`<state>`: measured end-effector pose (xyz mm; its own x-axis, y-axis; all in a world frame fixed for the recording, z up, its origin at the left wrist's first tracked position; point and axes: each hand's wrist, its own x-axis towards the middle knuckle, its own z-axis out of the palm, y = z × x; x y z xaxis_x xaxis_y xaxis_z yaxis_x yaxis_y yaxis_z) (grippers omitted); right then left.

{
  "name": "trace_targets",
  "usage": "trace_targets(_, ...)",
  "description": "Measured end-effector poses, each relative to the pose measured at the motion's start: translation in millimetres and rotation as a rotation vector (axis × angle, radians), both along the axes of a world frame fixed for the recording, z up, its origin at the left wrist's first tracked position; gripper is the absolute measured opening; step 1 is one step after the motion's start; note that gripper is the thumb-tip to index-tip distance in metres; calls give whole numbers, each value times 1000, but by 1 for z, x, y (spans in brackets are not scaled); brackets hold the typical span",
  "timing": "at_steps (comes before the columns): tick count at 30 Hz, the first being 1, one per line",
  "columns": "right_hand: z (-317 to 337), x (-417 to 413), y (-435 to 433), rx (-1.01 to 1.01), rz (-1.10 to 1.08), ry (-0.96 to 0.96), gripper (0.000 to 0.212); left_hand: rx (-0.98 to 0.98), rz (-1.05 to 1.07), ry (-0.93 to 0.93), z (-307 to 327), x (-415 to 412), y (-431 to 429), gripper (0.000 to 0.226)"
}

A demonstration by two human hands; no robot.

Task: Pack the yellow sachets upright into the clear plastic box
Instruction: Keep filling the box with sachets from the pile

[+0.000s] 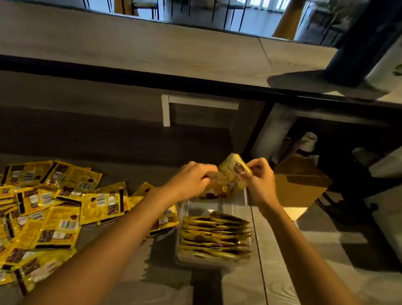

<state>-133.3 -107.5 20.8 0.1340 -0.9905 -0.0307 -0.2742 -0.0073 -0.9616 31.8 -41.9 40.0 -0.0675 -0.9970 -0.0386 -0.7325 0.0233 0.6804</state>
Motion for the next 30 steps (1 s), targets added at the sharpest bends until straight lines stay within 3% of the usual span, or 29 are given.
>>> trace_targets(2,-6,-9,6,3,132,64,21,85,-99,-97,-10,-9,0,30)
trace_targets(5,-9,-15,11,-10,324,317,26,191,-155,-212,-23,-14,3,29)
trace_targets(7,-8,-16,15,8,417,464,11,258,-192,-242,-29,-13,6,19)
trace_targets(14,-2,-12,23,6,618,764,19,384,-245,-300,-30,-7,12,21)
trace_targets(18,3,-12,29,37,731,853,34,450,-262,-324,-23,-11,14,26)
trace_targets(25,2,-11,38,104,826,935,43,430,-374,-479,-33,-6,20,32)
trace_targets(30,5,-12,42,105,810,877,49,432,-288,-268,-28,-6,23,24)
